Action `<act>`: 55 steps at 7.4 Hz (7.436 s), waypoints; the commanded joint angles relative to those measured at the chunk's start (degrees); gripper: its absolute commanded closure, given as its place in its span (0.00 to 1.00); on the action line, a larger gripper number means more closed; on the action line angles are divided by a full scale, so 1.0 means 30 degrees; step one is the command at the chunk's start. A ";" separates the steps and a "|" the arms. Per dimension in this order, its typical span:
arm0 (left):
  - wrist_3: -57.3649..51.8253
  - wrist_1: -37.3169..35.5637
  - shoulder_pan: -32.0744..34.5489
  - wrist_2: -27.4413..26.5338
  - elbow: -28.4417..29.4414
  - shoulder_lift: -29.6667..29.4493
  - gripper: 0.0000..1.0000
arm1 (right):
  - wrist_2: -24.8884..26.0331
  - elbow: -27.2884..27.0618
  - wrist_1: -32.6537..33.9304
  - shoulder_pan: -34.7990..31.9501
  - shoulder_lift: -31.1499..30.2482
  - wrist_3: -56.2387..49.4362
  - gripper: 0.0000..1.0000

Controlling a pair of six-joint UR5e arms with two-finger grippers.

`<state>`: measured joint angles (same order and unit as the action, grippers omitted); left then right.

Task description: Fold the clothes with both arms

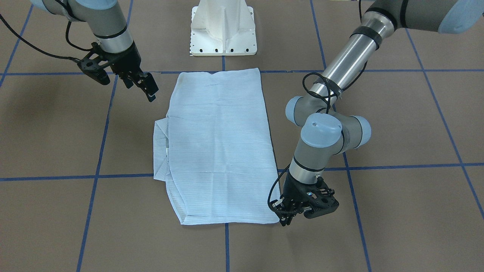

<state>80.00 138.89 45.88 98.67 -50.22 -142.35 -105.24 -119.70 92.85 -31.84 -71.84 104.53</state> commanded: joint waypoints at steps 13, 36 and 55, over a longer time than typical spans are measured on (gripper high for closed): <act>-0.0006 -0.2205 0.0147 0.2823 -1.2262 0.7957 0.36 | 0.5814 0.4070 -0.0923 0.7885 0.2911 1.3877 0.03; 1.6458 -0.9237 -1.4383 -0.5791 -2.0730 1.2265 0.40 | 0.5169 0.2839 -0.0804 0.7184 0.2383 1.3819 1.00; 1.6049 -1.1287 -1.3652 -0.5674 -2.5316 1.1707 1.00 | 0.5638 -0.2768 0.4071 0.9380 0.1533 1.4577 1.00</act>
<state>128.15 106.01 4.80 81.60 -121.51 -107.32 -88.58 -122.10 99.17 -5.23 -67.07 147.30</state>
